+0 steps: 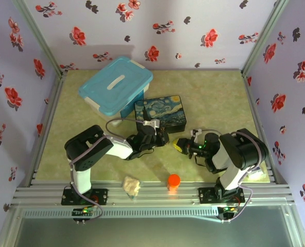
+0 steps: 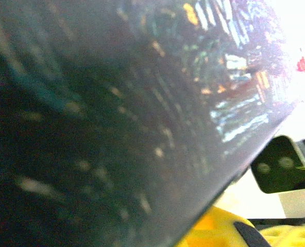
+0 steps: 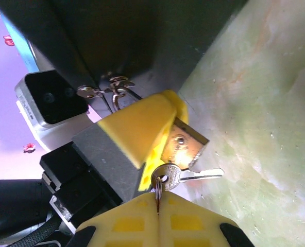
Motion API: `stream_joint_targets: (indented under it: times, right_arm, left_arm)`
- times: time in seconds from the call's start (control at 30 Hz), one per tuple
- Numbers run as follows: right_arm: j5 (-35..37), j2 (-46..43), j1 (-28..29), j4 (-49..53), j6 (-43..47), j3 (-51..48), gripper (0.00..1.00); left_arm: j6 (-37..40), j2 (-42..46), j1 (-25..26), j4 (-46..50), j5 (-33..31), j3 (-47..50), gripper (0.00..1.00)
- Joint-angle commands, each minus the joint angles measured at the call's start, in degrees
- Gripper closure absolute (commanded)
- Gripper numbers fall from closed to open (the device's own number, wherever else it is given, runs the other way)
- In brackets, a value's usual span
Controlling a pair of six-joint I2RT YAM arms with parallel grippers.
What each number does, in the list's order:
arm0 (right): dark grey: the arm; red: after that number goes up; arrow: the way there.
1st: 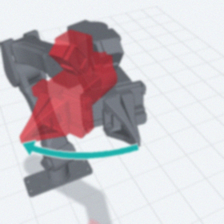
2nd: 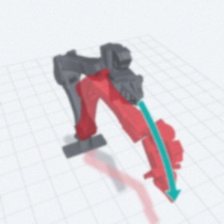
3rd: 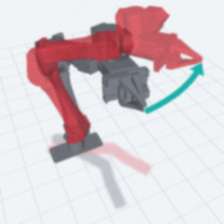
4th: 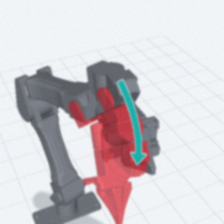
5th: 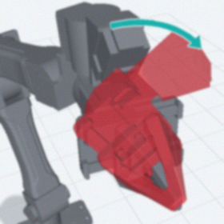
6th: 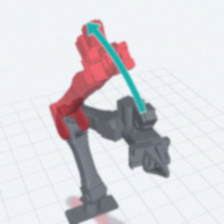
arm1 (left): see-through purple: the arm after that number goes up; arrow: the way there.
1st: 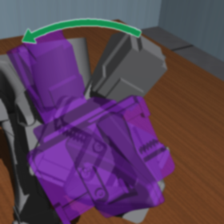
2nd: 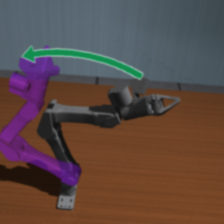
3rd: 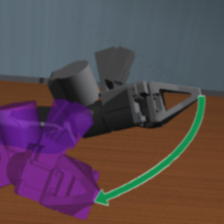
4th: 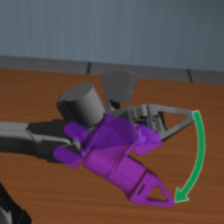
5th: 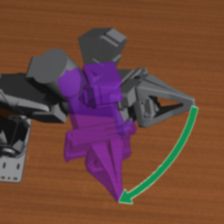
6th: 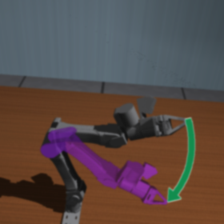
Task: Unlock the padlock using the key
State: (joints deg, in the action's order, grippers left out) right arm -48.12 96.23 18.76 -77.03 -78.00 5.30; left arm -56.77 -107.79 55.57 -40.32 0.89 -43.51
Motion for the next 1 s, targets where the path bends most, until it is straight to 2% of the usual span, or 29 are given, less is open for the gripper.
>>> stream_joint_targets:
  times: [0.0,0.17,0.23,0.33,0.47,0.6,0.7,0.77,0.87,0.97]
  right_arm:
    - [0.8,-2.7,0.2,-1.8,2.5,-0.5,1.0]
    - [-0.3,-6.3,0.2,6.1,6.5,0.3,1.0]
    - [-0.6,-8.0,0.2,8.3,7.1,1.1,1.0]
    - [-1.5,-11.0,0.2,11.6,7.2,3.0,1.0]
    - [-1.4,-18.2,0.3,24.9,12.5,6.7,1.0]
    - [0.8,-29.5,0.5,44.3,22.5,11.6,1.0]
    - [2.5,-38.4,1.5,56.6,30.5,16.0,1.0]
    - [3.0,-43.0,2.6,59.7,33.3,18.1,1.0]
    - [2.7,-47.2,4.3,59.0,34.0,20.1,1.0]
    - [3.6,-47.5,7.7,65.5,39.8,24.3,1.0]
  left_arm:
    - [-0.3,0.9,1.2,9.4,-4.0,-2.7,0.91]
    - [-2.8,0.8,1.6,11.6,-5.3,-2.7,0.75]
    - [-2.7,1.5,2.0,12.4,-6.2,-2.4,0.72]
    - [-3.8,2.4,2.1,11.5,-6.2,-1.0,0.6]
    - [-6.0,5.4,2.1,8.8,-7.7,2.7,0.51]
    - [-6.7,13.0,2.2,8.3,-9.1,5.9,0.42]
    - [-7.6,20.6,2.4,9.4,-11.9,7.9,0.38]
    - [-7.7,25.9,2.8,10.0,-14.5,8.8,0.36]
    - [-7.2,32.3,3.9,7.3,-16.8,10.1,0.32]
    - [-7.1,34.8,4.8,2.2,-15.4,10.1,0.28]
